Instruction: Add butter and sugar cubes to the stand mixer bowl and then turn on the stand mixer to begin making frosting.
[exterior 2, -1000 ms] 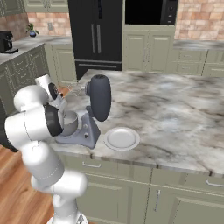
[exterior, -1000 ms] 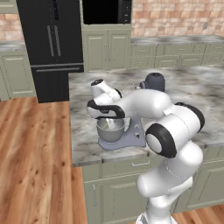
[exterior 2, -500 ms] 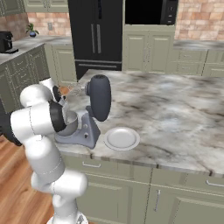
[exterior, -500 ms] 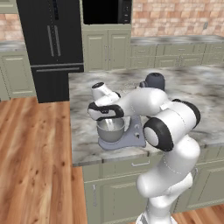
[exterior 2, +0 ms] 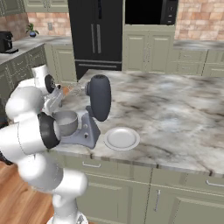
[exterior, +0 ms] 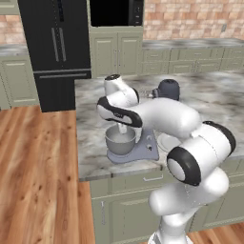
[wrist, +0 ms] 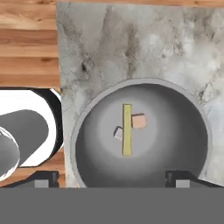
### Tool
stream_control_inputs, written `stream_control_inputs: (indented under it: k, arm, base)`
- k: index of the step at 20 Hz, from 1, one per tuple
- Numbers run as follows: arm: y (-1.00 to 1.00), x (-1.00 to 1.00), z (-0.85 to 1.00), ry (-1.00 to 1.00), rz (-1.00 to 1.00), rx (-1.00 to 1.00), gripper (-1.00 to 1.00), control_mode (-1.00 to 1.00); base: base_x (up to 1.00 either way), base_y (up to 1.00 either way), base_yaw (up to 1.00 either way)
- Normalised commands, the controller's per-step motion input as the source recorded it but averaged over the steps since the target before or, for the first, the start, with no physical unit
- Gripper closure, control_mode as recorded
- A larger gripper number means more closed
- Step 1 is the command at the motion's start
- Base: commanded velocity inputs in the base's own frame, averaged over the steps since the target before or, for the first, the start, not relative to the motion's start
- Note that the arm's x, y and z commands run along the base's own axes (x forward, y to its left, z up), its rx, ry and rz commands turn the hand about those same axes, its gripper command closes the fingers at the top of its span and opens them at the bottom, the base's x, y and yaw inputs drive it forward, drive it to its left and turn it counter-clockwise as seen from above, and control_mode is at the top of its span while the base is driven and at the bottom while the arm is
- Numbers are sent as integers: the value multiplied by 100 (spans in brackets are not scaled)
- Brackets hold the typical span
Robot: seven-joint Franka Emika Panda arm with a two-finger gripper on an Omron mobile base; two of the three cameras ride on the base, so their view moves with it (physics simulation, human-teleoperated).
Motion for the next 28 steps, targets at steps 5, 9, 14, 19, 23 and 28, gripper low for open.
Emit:
stream_control_inputs:
  k: [5, 9, 14, 19, 23, 28]
  arm:
    - [-76, -91, 98, -5, 0, 15, -100, -100]
    - [-100, -64, 74, 0, 0, 22, -100, -100]
    - [-100, -36, 56, 0, 0, 27, -100, -100]
    - [-100, -1, 16, 0, 0, 27, -100, -100]
    - [-100, 4, 0, 0, 0, 30, -100, -100]
    - [-99, 20, 0, 0, 0, 29, -100, -100]
  base:
    - [0, 0, 0]
    - [0, 0, 0]
    - [0, 0, 0]
    - [0, 0, 0]
    - [0, 0, 0]
    - [0, 0, 0]
